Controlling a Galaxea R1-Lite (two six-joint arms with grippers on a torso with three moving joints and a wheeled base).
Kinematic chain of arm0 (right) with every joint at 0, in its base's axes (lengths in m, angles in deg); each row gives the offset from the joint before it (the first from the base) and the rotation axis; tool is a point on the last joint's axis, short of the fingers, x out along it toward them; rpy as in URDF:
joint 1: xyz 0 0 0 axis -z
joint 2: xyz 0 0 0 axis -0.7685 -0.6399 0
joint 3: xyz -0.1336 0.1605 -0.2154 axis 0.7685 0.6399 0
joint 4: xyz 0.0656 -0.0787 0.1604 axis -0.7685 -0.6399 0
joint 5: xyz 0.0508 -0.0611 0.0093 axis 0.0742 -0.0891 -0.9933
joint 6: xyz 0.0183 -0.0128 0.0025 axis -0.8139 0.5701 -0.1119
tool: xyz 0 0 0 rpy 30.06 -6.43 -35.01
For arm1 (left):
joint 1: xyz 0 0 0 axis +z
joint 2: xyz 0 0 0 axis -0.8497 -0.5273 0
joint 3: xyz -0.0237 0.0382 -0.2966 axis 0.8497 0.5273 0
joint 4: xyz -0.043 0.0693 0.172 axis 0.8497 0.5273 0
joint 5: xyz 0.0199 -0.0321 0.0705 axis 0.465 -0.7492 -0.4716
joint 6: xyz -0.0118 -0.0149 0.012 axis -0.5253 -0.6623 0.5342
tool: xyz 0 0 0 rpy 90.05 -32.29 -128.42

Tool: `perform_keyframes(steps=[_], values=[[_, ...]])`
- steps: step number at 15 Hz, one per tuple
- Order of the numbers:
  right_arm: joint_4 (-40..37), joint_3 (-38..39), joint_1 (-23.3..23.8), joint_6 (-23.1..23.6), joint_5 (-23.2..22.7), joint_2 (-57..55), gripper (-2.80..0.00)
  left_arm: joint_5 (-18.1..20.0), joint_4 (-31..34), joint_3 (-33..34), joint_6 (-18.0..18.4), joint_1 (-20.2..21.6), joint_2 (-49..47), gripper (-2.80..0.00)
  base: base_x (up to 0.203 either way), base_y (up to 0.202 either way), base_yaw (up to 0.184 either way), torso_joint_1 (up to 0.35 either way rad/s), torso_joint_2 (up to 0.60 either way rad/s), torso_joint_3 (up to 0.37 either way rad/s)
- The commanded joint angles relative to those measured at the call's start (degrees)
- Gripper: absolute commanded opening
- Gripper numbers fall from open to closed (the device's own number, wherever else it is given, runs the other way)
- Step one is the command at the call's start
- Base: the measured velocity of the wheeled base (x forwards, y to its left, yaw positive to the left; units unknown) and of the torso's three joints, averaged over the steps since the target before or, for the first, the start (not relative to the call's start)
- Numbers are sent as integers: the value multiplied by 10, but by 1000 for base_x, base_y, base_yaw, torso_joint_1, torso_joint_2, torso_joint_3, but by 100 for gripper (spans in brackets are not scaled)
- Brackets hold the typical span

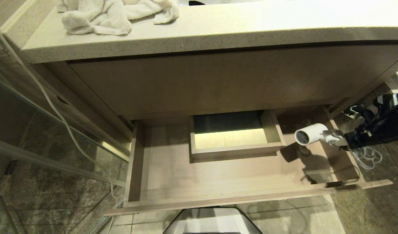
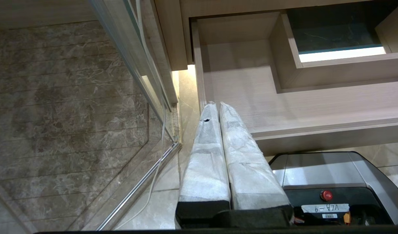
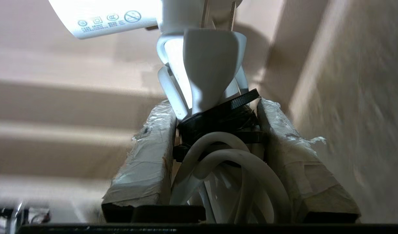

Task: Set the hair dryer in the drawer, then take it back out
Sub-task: Put it into the drawer

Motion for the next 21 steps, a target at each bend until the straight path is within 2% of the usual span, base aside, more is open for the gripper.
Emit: perform_keyframes(steps=[1, 6, 12, 15, 21], values=[[22, -82, -20, -10, -1, -111, -280, 0, 0, 1, 0, 0, 0, -280, 0, 0, 0, 0, 0, 0], [101, -141, -45, -18, -1, -199, -280, 0, 0, 0, 0, 0, 0, -280, 0, 0, 0, 0, 0, 0], [143, -242, -47, -17, -1, -287, -280, 0, 0, 1, 0, 0, 0, -280, 0, 0, 0, 0, 0, 0], [175, -263, -43, -17, 0, -306, -280, 0, 0, 0, 0, 0, 0, -280, 0, 0, 0, 0, 0, 0], [179, -266, -37, -17, -1, -330, -280, 0, 0, 1, 0, 0, 0, -280, 0, 0, 0, 0, 0, 0]])
